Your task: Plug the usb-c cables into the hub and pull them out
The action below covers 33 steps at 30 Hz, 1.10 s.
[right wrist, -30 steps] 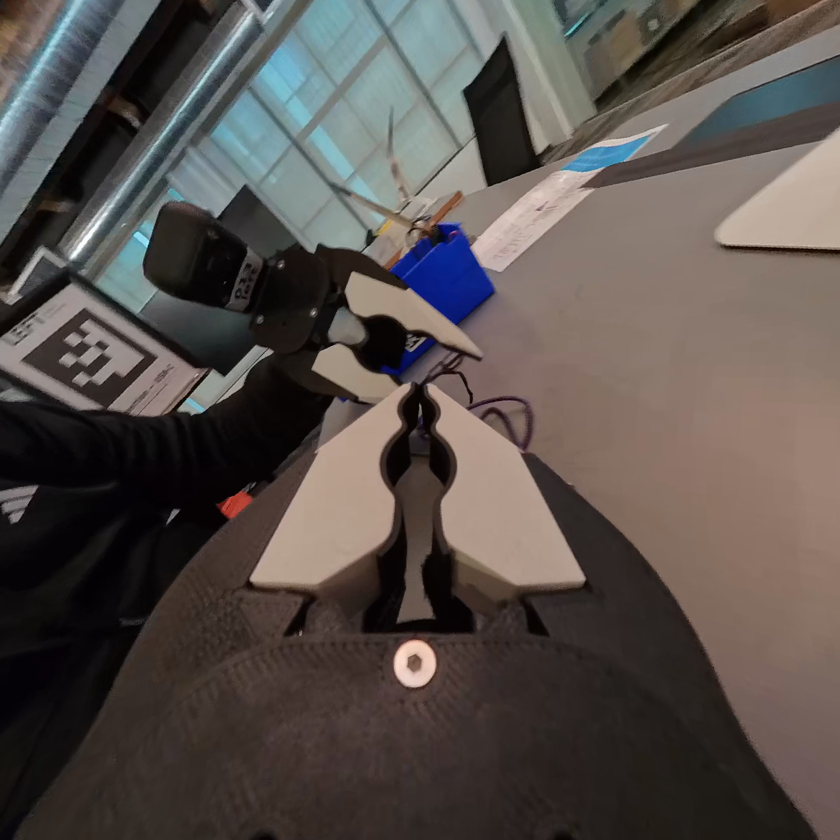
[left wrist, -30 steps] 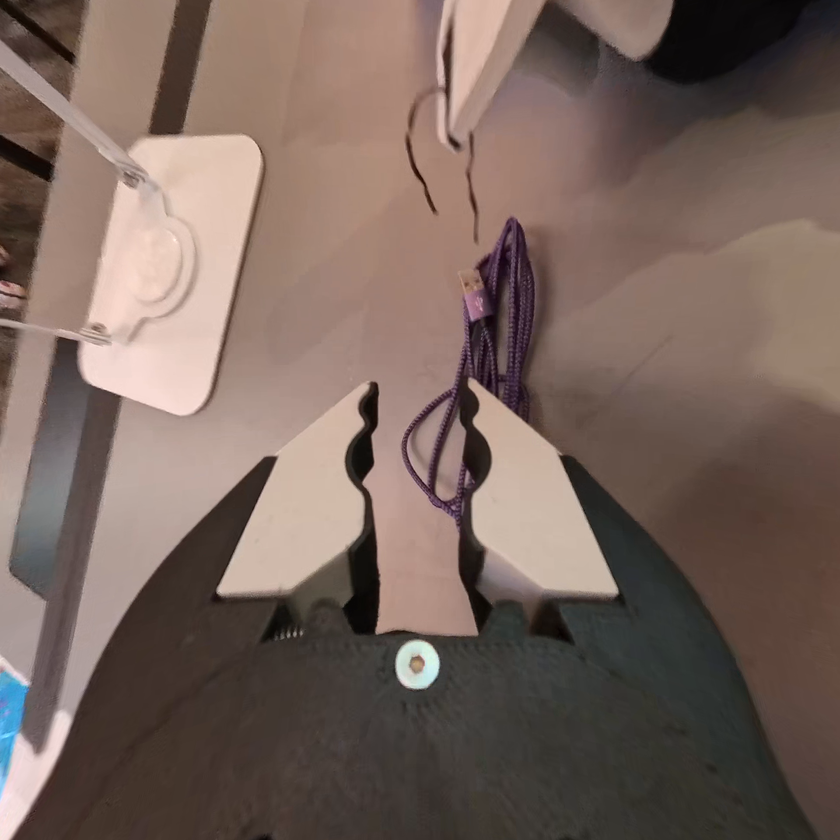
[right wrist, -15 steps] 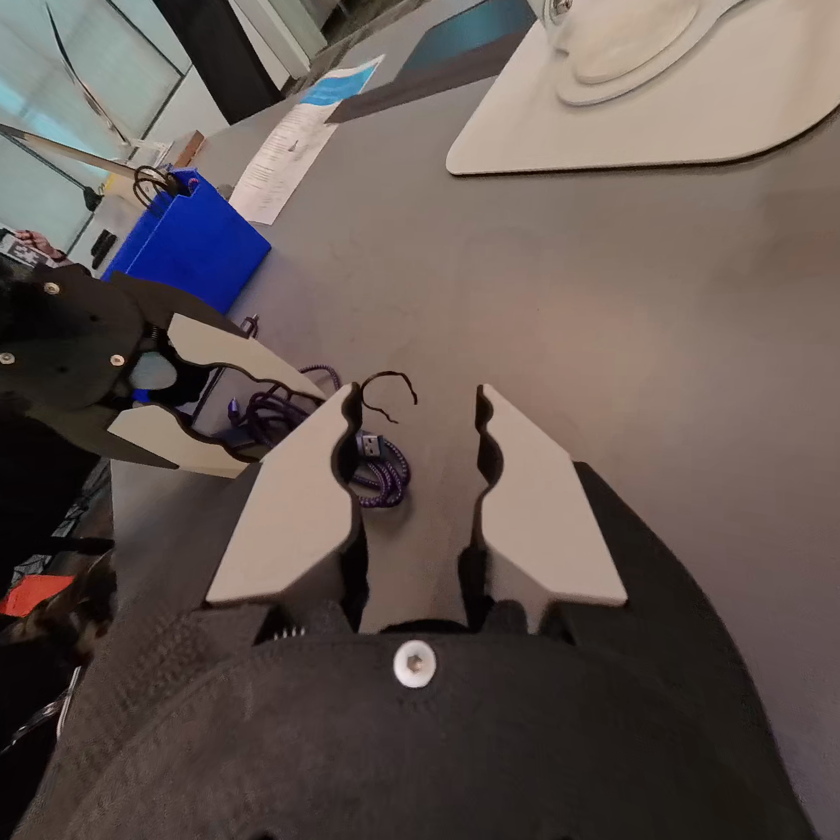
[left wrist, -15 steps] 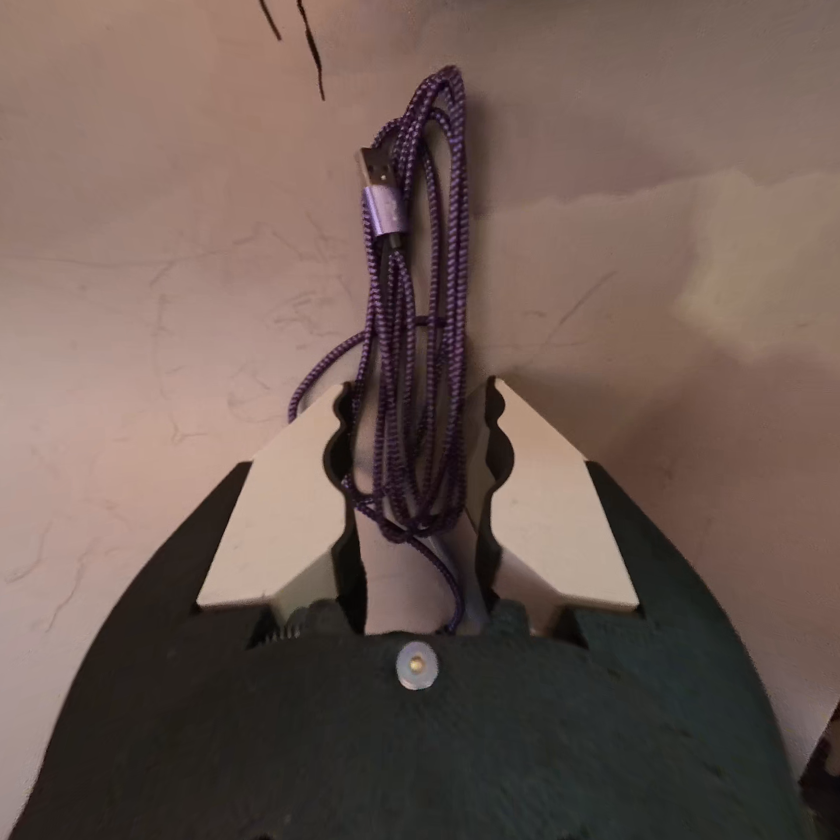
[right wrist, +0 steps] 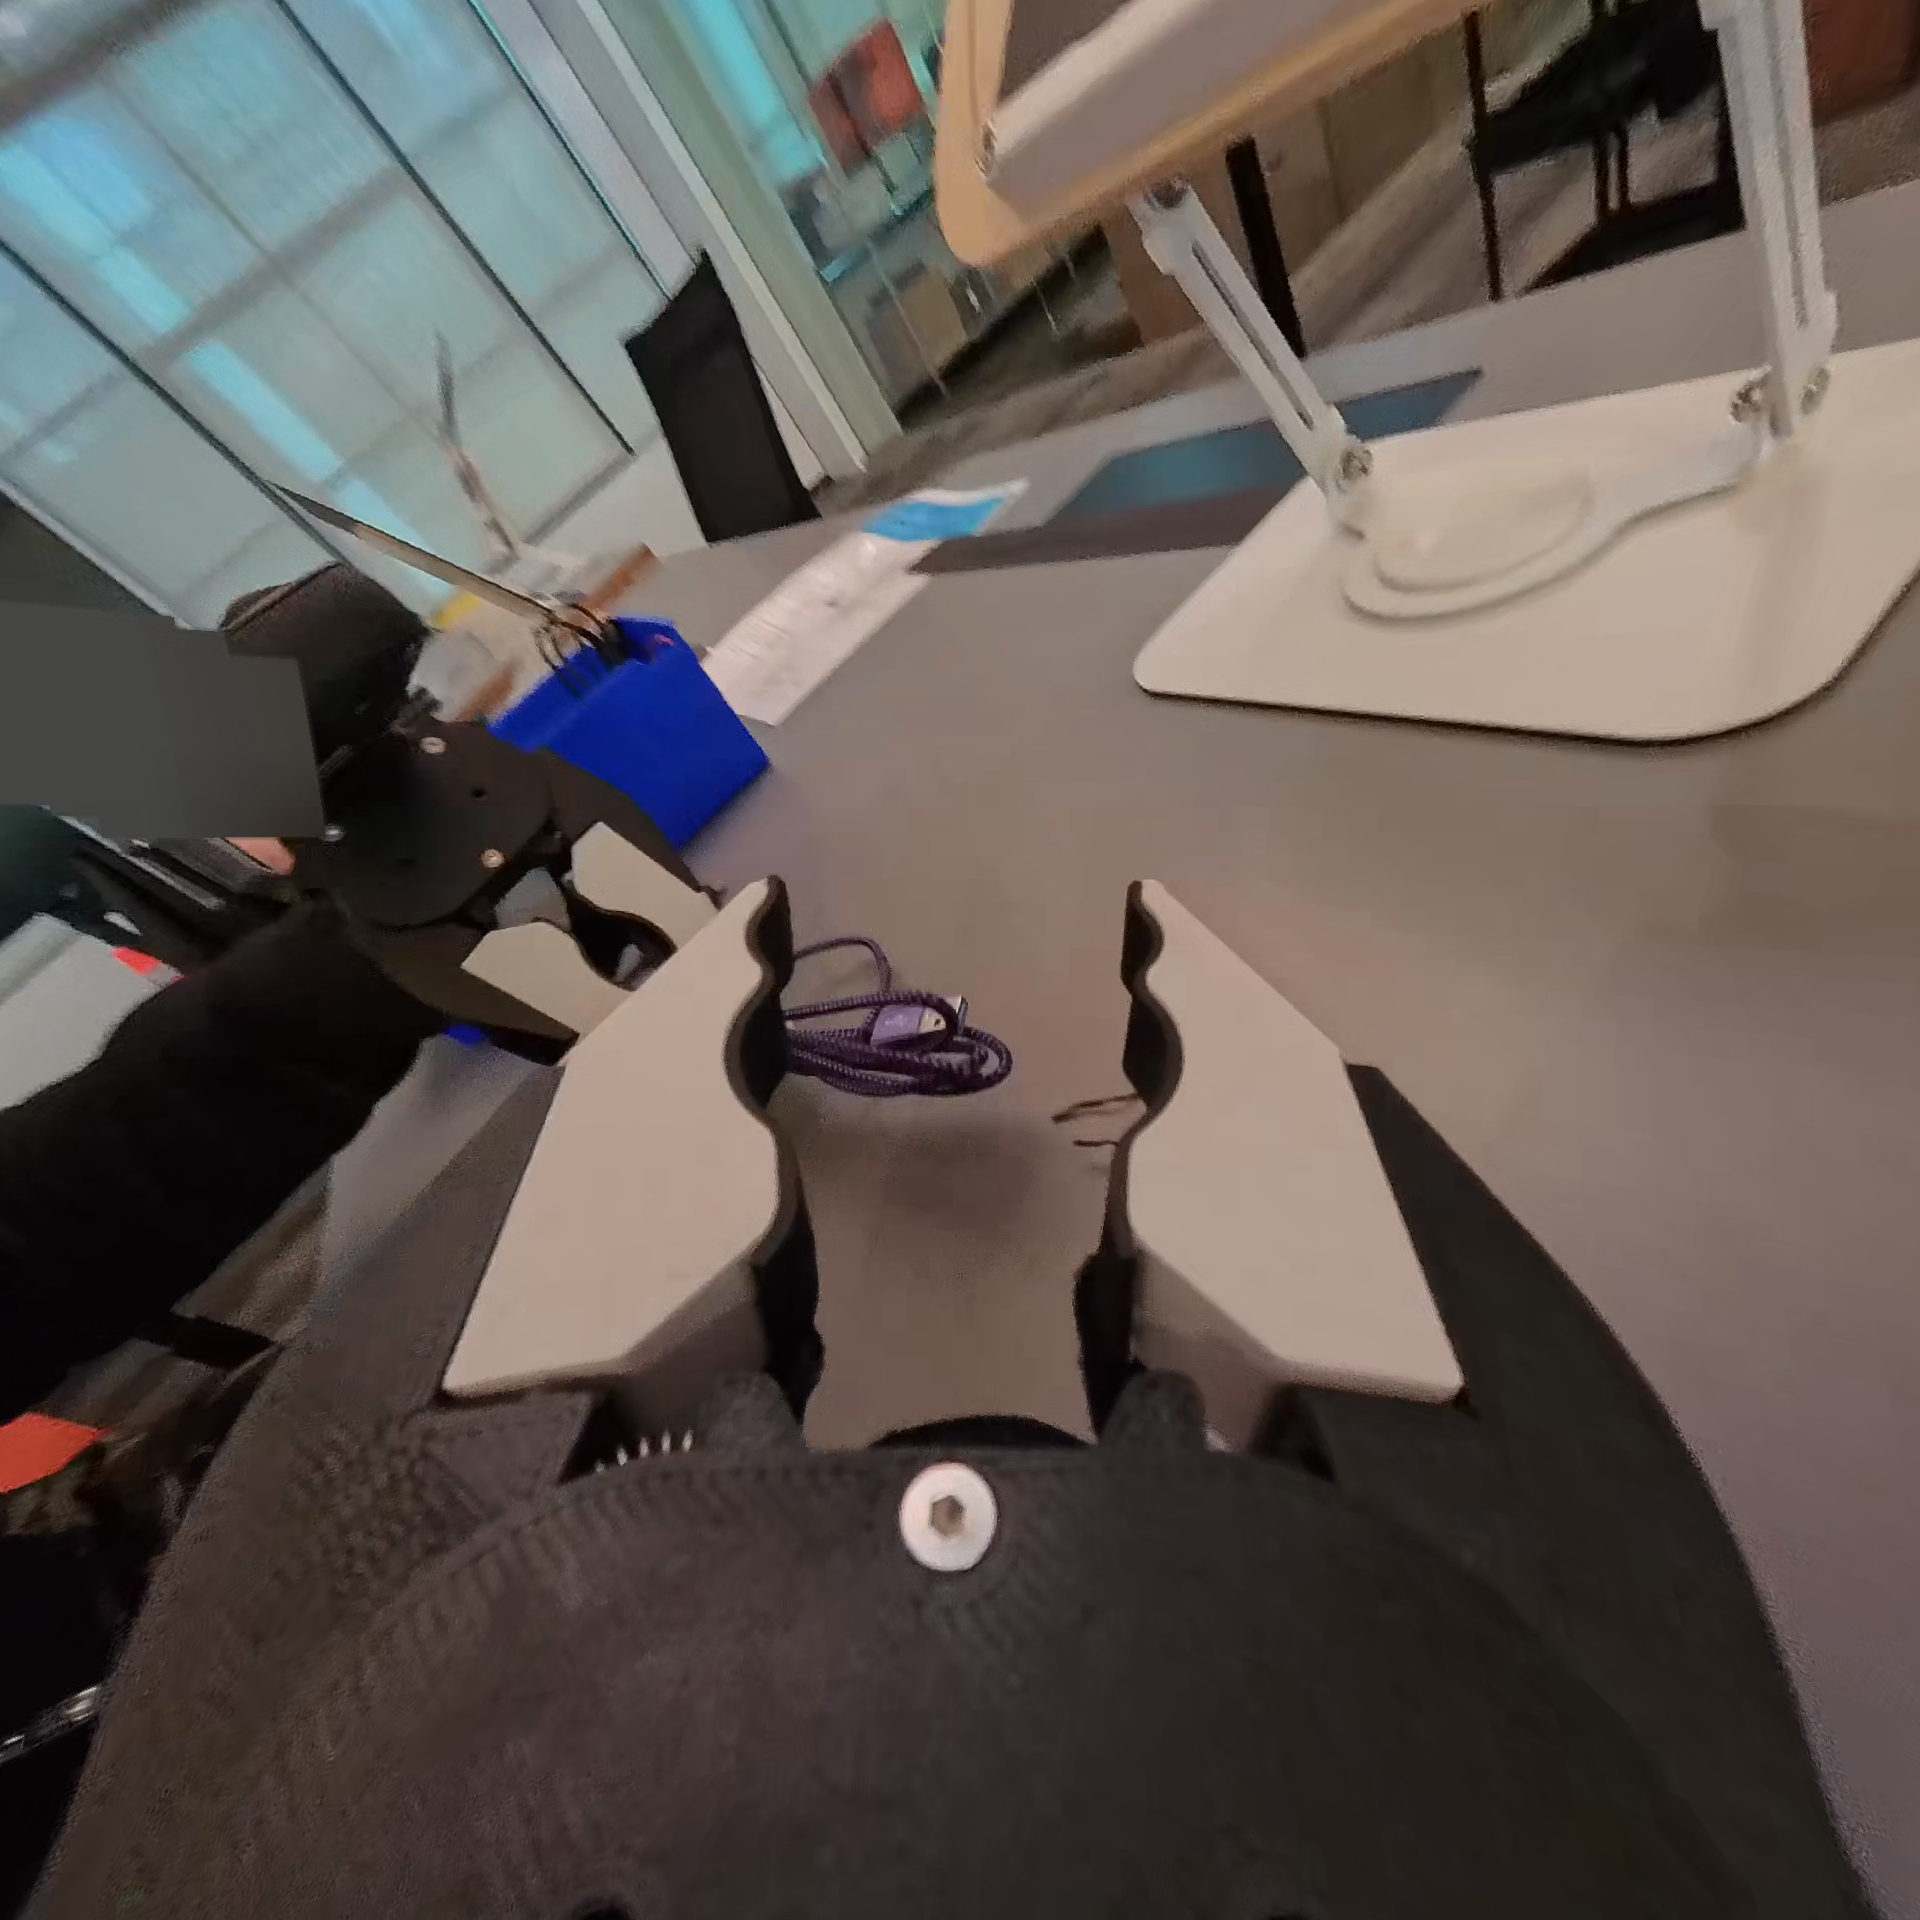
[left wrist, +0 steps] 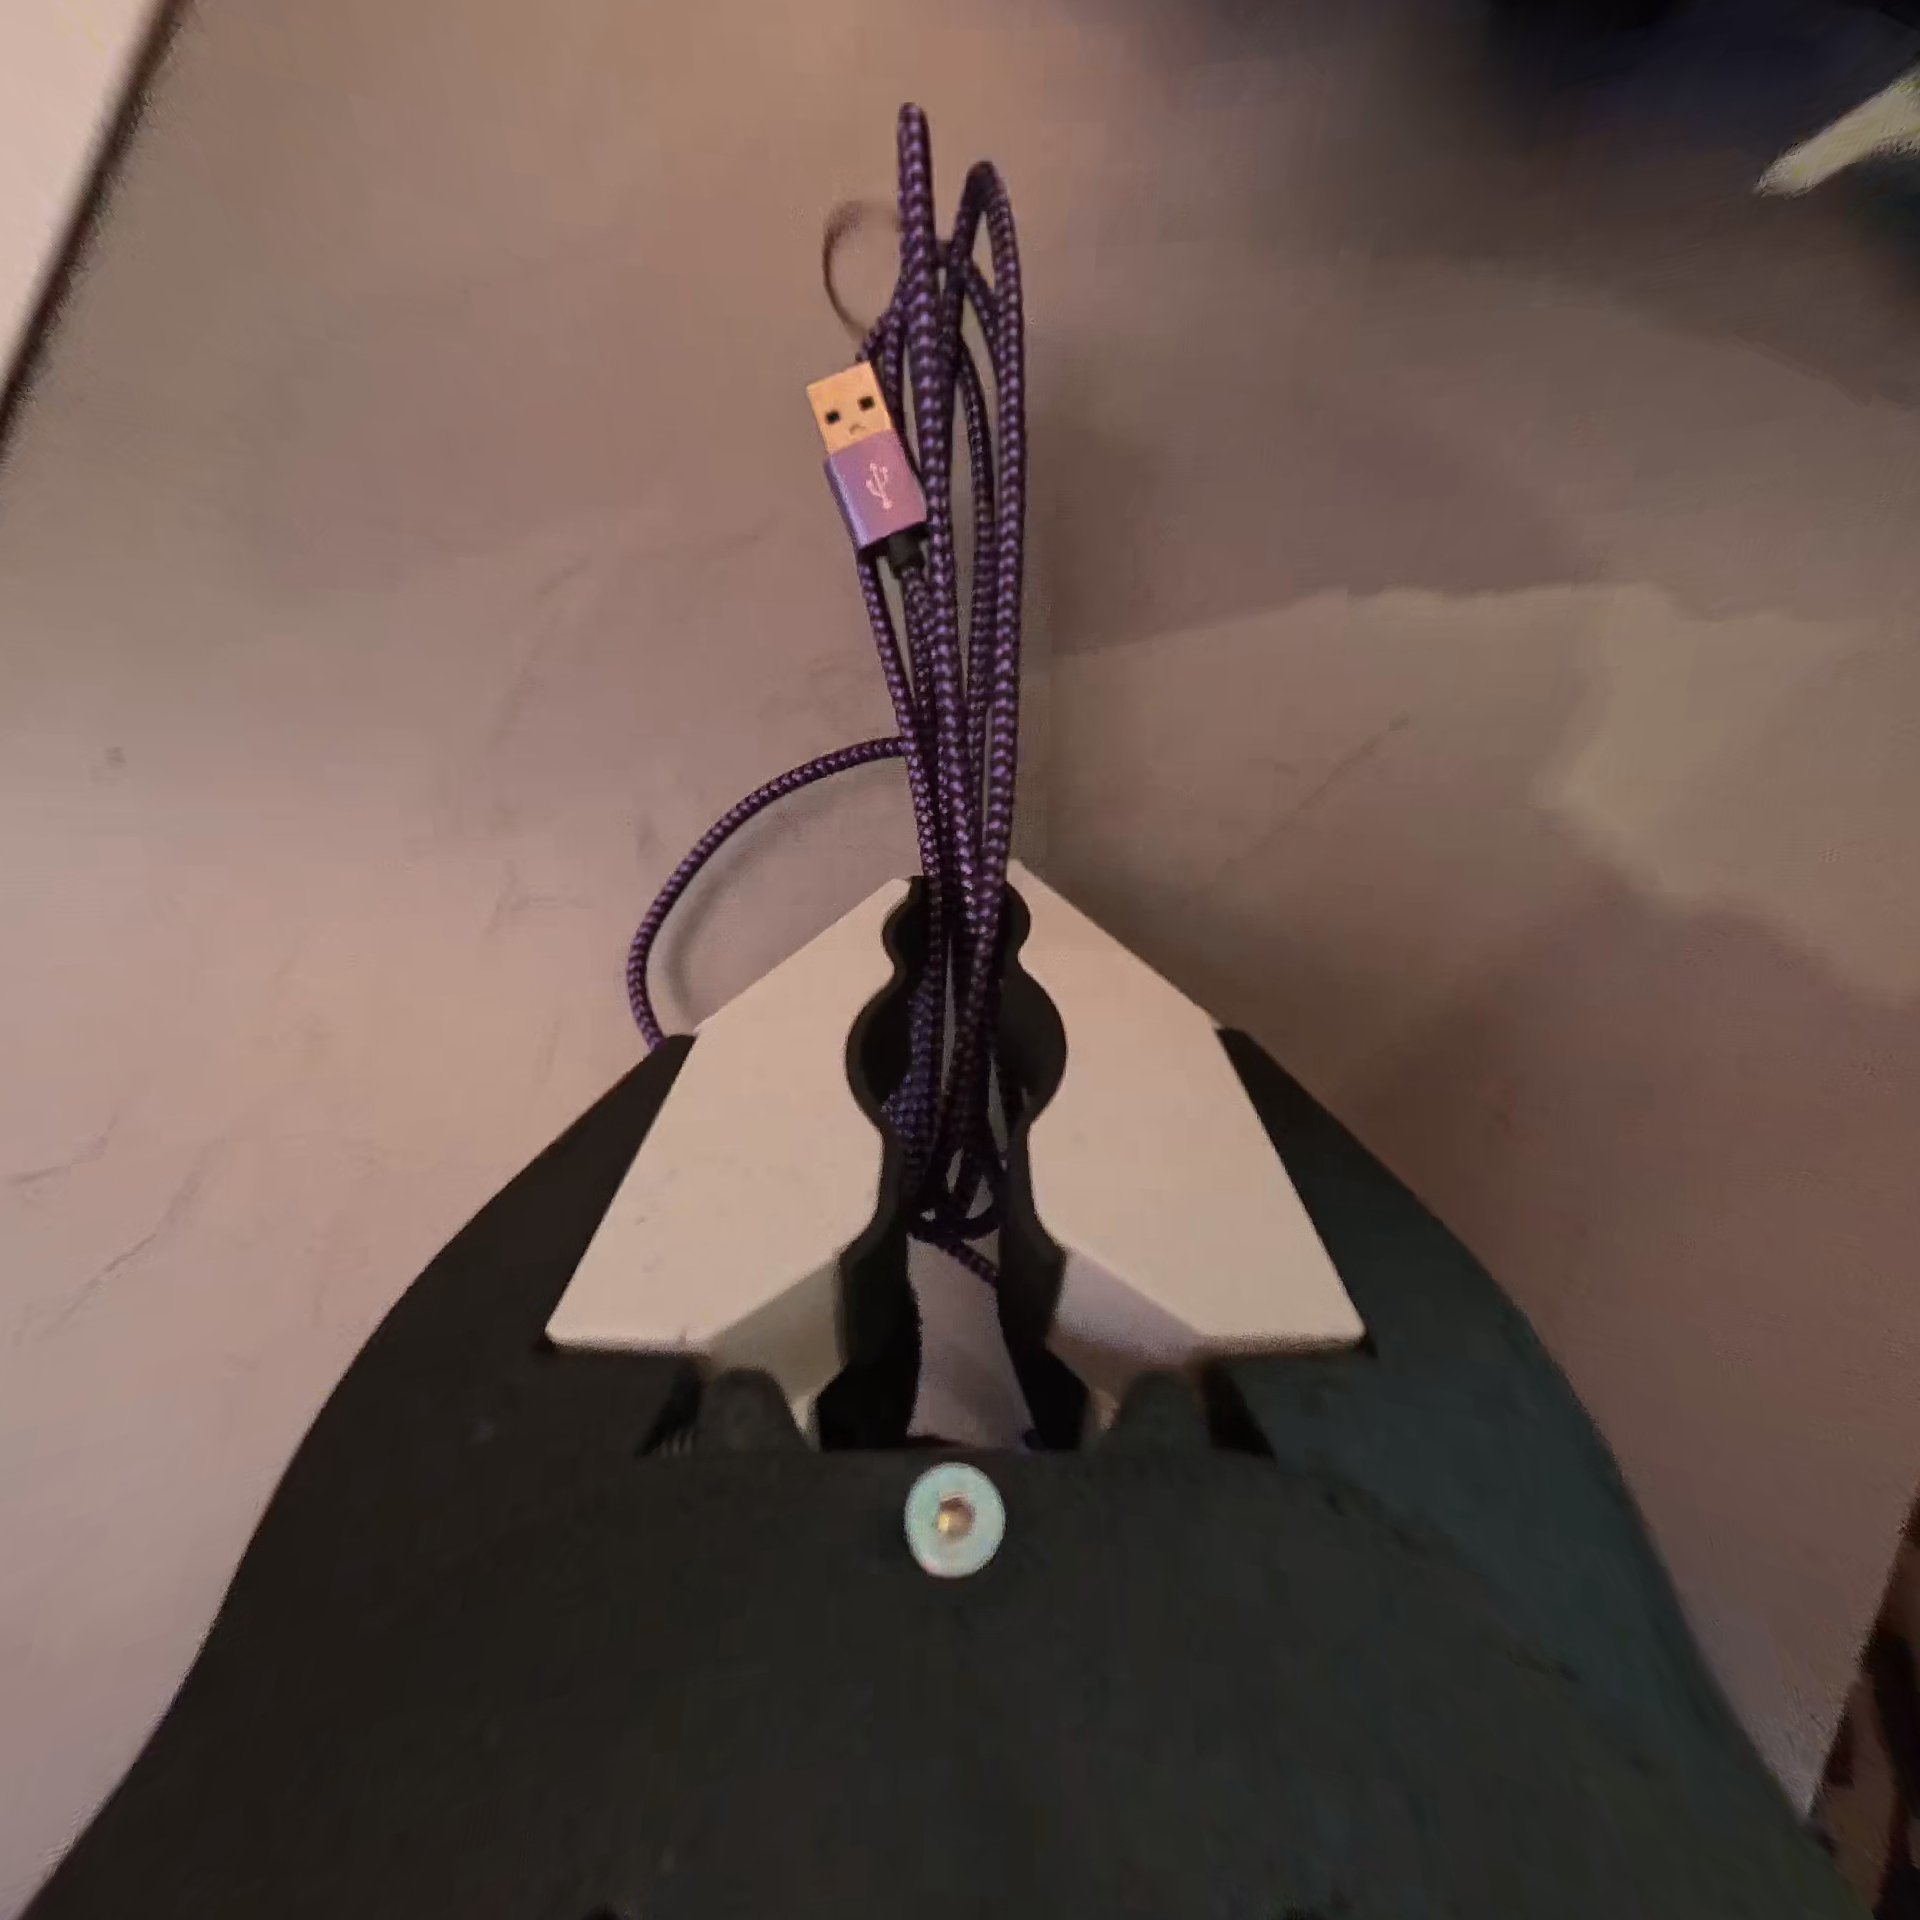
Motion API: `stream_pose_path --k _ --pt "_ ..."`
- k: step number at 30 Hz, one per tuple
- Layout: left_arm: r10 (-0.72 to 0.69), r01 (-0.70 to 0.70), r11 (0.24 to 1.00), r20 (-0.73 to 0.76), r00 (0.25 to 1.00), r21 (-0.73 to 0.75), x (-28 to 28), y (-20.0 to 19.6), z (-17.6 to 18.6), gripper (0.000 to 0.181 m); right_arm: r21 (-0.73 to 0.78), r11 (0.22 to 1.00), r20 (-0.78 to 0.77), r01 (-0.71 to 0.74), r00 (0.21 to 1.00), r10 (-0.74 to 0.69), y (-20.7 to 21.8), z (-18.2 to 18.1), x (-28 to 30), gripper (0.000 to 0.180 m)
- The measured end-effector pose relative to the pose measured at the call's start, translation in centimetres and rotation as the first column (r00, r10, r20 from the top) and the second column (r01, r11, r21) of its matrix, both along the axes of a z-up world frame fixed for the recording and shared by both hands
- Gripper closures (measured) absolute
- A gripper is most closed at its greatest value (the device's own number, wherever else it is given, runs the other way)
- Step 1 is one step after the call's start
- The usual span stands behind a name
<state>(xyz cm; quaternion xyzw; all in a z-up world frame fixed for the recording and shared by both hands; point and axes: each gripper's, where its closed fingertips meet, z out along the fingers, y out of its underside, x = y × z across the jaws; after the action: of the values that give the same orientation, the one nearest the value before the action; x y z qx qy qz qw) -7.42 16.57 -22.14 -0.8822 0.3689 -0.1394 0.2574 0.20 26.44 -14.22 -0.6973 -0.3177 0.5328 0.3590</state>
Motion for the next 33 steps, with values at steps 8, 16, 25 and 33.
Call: stream_pose_path --k 8,16,25,33 --pt "0.059 -0.129 0.983 0.432 0.9 0.133 1.3 0.7 7.6 0.174 -0.141 0.927 -0.263 -0.348 0.916 0.304 -5.8 2.2 -3.1 0.102" --pt "0.034 -0.08 0.957 0.167 0.985 0.28 5.5 1.1 5.7 0.172 -0.109 0.923 -0.349 -0.369 0.883 0.312 -6.9 3.4 -4.2 0.129" --pt "0.044 -0.086 0.903 0.108 0.993 0.421 4.9 1.5 9.1 0.127 -0.014 0.928 -0.37 -0.372 0.864 0.34 -7.1 5.0 -2.5 0.177" --pt "0.016 -0.034 0.959 0.064 0.998 0.281 5.1 0.2 7.5 0.097 0.011 0.918 -0.366 -0.395 0.853 0.372 -7.8 5.2 -2.6 0.177"
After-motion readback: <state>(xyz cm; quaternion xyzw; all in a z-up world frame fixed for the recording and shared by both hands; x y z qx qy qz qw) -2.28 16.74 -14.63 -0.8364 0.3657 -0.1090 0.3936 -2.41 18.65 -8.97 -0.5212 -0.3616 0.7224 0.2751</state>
